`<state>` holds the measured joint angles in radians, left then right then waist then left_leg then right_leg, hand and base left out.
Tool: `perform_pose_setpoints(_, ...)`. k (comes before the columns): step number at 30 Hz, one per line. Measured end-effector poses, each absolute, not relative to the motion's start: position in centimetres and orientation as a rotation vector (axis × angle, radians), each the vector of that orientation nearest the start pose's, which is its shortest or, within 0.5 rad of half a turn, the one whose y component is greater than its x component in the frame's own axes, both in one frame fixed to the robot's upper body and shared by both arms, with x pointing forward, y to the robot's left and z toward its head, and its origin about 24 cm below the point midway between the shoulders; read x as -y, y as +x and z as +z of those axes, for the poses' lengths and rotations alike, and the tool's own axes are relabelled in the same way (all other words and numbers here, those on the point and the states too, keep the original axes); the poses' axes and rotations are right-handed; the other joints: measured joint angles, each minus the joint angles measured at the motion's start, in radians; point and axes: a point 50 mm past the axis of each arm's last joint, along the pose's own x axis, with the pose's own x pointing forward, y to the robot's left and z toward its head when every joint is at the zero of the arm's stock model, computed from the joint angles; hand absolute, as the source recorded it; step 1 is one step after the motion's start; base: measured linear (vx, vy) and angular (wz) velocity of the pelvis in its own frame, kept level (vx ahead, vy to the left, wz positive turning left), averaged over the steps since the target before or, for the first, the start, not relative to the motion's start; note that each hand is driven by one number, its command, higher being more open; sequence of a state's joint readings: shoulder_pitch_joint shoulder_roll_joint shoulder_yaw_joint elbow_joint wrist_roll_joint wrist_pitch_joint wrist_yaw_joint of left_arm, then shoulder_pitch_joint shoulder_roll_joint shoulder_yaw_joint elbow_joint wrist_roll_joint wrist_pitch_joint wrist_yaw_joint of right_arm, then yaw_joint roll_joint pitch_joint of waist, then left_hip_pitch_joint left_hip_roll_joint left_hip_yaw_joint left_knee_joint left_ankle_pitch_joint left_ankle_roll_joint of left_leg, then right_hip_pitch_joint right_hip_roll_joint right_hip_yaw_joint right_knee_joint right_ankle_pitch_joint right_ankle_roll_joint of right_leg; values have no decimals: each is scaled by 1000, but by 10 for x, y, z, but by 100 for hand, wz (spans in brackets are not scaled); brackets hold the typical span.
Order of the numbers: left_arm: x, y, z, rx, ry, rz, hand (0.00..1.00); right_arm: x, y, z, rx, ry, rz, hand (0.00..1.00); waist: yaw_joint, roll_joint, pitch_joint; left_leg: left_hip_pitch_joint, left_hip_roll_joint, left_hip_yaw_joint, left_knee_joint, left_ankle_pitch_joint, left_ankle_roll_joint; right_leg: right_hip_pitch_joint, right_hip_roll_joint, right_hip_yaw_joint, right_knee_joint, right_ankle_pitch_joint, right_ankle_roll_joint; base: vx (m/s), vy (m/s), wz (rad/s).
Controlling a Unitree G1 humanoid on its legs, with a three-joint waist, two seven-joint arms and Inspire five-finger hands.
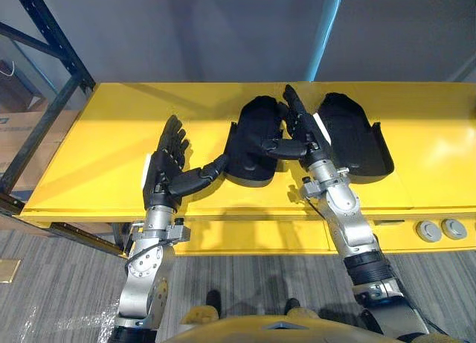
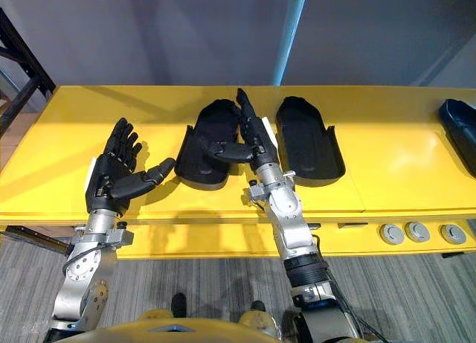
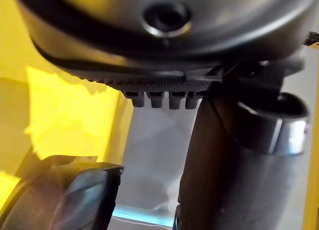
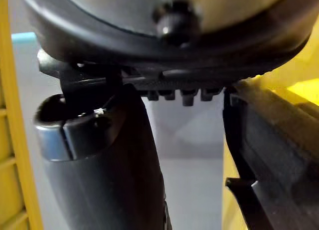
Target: Walk over and take three plastic housings, then place them on the shelf
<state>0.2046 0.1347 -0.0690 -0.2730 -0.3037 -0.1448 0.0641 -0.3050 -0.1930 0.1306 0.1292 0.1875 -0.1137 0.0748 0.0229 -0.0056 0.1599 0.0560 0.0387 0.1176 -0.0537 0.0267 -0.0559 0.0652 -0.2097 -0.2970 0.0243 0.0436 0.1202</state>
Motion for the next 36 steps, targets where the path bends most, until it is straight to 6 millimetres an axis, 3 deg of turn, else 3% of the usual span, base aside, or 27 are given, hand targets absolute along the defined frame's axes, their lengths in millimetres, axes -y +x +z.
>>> perform_pose_setpoints(9,-165,212,73,201,-195,14,100,136,319,105,230,-102,173,100,1,13,25,-17,3,-6,14,2,-4,-12,0,-2,13,-5,-3,-30,-4,2)
perform_pose_setpoints(19,-159,212,73,195,-203,-11,100,143,320,108,245,-137,96,100,0,14,28,-21,5,-9,16,5,-6,-14,1,-2,16,-12,-3,-8,-1,0)
perform_pose_setpoints(36,-157,212,72,193,-206,-19,100,140,328,101,162,-189,205,100,1,31,38,-31,6,-13,34,2,-9,-16,0,-3,25,-12,-3,-9,1,0)
